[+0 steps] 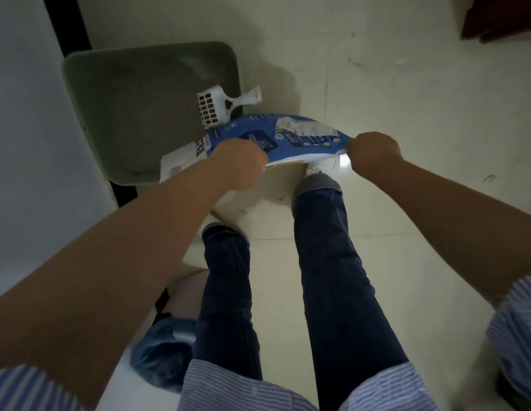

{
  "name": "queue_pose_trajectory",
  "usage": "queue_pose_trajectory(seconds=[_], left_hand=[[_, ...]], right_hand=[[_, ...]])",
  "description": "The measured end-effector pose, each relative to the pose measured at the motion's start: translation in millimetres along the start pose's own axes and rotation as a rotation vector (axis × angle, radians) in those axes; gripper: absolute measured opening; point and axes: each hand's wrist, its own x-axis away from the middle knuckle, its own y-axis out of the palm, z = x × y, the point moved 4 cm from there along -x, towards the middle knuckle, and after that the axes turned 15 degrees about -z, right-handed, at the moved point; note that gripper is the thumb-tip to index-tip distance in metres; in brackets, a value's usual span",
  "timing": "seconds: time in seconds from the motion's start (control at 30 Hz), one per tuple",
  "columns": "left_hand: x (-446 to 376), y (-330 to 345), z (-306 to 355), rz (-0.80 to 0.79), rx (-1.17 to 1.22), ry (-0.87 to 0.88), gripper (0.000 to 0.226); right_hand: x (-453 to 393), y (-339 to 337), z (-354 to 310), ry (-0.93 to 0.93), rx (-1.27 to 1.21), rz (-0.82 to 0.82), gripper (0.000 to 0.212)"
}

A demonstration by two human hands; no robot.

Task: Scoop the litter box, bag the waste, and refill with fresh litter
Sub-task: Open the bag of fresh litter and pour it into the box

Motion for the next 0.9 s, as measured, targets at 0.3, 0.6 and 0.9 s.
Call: queue_pose_trajectory(seconds=[0.3, 0.6, 0.9], left_hand=[[-15, 15, -13, 0.027, 0.132, 0.004, 0.031], [-24, 32, -10, 0.156, 0.218, 0.004, 0.024], [-19, 68, -21, 0.269, 0.421, -0.098, 0.031]], right_hand=[[-16, 12, -14, 0.05, 0.037, -0.071, 0.03], [-22, 18, -47, -0.098, 0.085, 0.025, 0.044], [-41, 12, -87, -0.283, 0.252, 0.021, 0.031]])
